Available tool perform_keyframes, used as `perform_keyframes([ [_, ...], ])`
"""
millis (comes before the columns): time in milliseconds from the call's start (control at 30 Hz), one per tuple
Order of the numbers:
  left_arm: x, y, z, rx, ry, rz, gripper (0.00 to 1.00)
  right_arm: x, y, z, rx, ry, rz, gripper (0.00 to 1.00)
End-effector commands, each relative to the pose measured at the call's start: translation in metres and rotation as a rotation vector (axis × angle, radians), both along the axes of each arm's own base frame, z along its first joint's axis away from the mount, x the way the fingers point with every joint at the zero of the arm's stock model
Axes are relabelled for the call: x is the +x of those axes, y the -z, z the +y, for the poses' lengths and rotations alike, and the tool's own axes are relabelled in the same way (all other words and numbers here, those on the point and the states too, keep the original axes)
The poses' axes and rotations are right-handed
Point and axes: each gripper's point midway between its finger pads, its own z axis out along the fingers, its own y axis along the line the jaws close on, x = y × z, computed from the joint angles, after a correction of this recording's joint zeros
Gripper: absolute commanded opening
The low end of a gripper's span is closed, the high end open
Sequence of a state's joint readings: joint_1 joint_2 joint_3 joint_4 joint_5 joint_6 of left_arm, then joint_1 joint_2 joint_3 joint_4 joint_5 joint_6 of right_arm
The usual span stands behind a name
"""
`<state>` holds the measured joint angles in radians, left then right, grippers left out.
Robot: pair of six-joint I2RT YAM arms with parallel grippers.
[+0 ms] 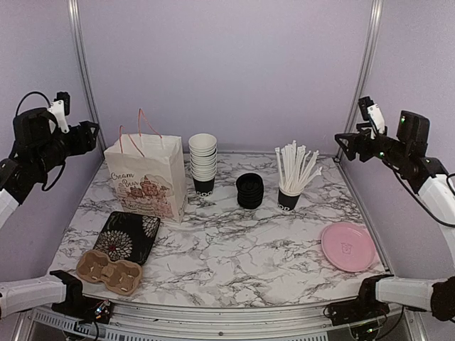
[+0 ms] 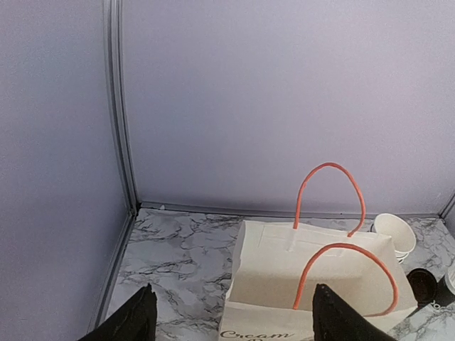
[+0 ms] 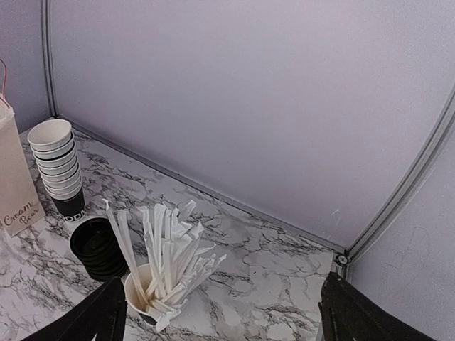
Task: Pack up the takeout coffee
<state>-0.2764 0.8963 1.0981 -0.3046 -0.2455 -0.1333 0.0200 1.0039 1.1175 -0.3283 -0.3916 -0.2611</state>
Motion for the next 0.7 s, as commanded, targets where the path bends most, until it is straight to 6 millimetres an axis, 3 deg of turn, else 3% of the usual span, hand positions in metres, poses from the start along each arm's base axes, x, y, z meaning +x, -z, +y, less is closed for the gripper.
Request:
perform_keyframes([
  [0, -0.017, -0.037, -0.039, -0.096, 0.229, -0.061, 0.76, -0.014, 0.002, 0.017, -0.007, -0.086, 0.020, 0.95],
  [200, -0.034, -0.065, -0.094, -0.109, 0.482, -0.049, 0.74, -0.034, 0.001, 0.076, -0.079, -0.415, 0.037, 0.98],
  [333, -0.046, -0.071, -0.128, -0.103, 0.623, -0.025, 0.71, -0.024, -0.002, 0.126, -0.162, -0.532, 0.063, 0.92],
  [533, -0.062, -0.038, -0.178, -0.069, 0.801, 0.096, 0.63, -0.004, 0.000, 0.216, -0.336, -0.636, 0.032, 0.67],
  [667, -0.077, 0.002, -0.207, -0.027, 0.891, 0.206, 0.62, 0.015, 0.022, 0.272, -0.431, -0.668, 0.037, 0.56],
])
